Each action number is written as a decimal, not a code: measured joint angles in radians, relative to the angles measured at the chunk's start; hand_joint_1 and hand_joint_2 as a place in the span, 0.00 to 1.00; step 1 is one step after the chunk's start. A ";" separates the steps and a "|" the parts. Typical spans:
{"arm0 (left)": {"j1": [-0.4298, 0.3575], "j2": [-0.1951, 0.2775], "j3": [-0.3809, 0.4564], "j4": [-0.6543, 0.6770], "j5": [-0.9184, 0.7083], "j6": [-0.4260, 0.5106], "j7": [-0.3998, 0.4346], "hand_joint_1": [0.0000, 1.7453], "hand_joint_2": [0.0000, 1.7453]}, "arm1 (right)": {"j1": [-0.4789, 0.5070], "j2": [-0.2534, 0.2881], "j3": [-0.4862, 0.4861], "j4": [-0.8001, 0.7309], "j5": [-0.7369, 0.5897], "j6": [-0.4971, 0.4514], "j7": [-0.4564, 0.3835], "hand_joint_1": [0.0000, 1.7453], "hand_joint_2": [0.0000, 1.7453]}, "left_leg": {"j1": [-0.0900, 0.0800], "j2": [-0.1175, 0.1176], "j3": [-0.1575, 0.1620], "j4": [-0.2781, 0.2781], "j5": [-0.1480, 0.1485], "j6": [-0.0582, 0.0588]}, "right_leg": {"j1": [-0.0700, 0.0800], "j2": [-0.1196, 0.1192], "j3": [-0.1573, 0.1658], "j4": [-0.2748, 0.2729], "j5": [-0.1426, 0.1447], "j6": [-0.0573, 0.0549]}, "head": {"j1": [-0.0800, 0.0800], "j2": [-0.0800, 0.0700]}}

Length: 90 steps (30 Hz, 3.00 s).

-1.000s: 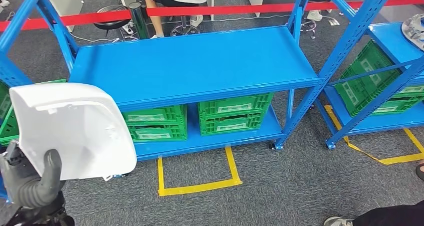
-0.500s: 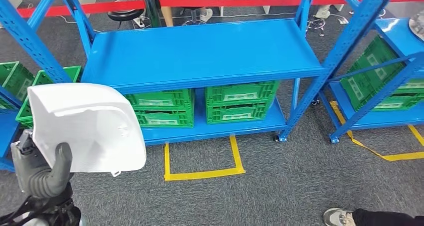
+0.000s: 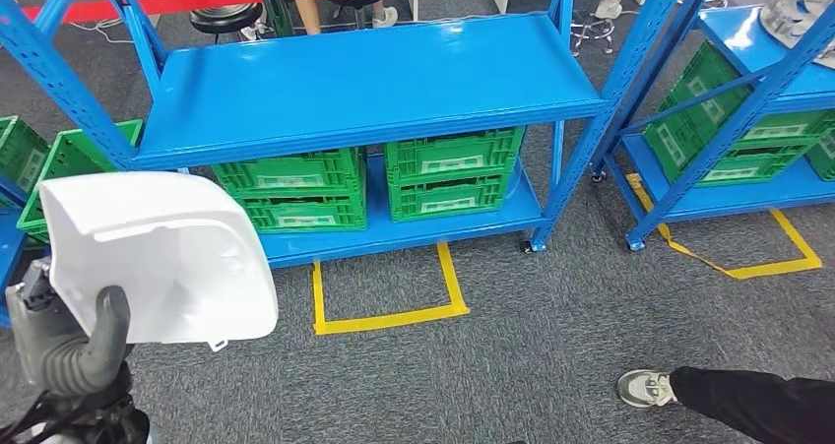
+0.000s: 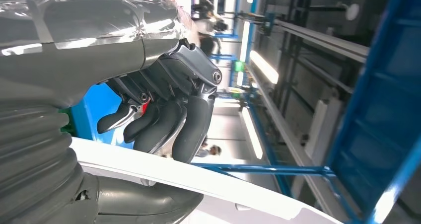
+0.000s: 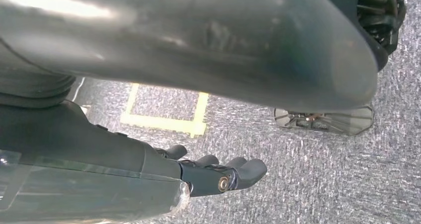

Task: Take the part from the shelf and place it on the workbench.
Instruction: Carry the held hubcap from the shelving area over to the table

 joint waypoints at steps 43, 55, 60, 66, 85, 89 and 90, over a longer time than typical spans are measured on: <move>0.064 -0.019 0.025 0.086 0.051 0.038 -0.077 1.00 1.00 | 0.005 -0.039 0.001 -0.001 0.065 -0.007 0.033 0.00 0.00 | -0.005 -0.041 -0.068 -0.058 0.069 0.041 | -0.006 0.017 0.029 0.148 -0.123 0.035 | 0.029 0.000; 0.071 -0.018 0.026 0.085 0.048 0.045 -0.081 1.00 1.00 | 0.009 -0.039 0.001 -0.002 0.067 -0.010 0.032 0.00 0.00 | 0.004 0.009 -0.247 0.273 -0.076 -0.017 | -0.010 -0.034 0.101 -0.035 -0.067 -0.015 | -0.004 0.000; 0.072 -0.018 0.027 0.085 0.048 0.045 -0.081 1.00 1.00 | 0.005 -0.038 0.001 -0.003 0.066 -0.010 0.032 0.00 0.00 | -0.004 0.081 -0.094 0.011 0.046 -0.002 | -0.005 -0.077 0.107 -0.032 -0.068 -0.007 | -0.007 0.000; 0.070 -0.019 0.032 0.081 0.048 0.053 -0.082 1.00 1.00 | 0.005 -0.039 0.001 -0.003 0.066 -0.010 0.032 0.00 0.00 | -0.007 0.044 -0.077 -0.060 0.077 0.036 | -0.006 -0.084 0.096 0.007 -0.106 0.029 | 0.001 0.000; 0.084 -0.021 0.033 0.075 0.047 0.058 -0.082 1.00 1.00 | 0.009 -0.042 0.001 -0.002 0.066 -0.006 0.032 0.00 0.00 | 0.004 0.007 -0.262 0.250 -0.045 -0.012 | -0.008 -0.014 0.122 -0.044 -0.071 -0.017 | 0.011 0.000; 0.085 -0.021 0.034 0.075 0.047 0.058 -0.082 1.00 1.00 | 0.008 -0.042 0.001 -0.003 0.066 -0.006 0.032 0.00 0.00 | 0.002 0.048 -0.186 0.126 0.040 -0.008 | -0.008 -0.051 0.127 -0.044 -0.076 -0.010 | -0.003 0.000; 0.084 -0.021 0.034 0.075 0.047 0.058 -0.082 1.00 1.00 | 0.007 -0.042 0.001 -0.003 0.066 -0.006 0.032 0.00 0.00 | -0.002 0.074 -0.146 0.052 0.066 -0.004 | -0.006 -0.057 0.129 -0.042 -0.079 -0.005 | -0.006 0.000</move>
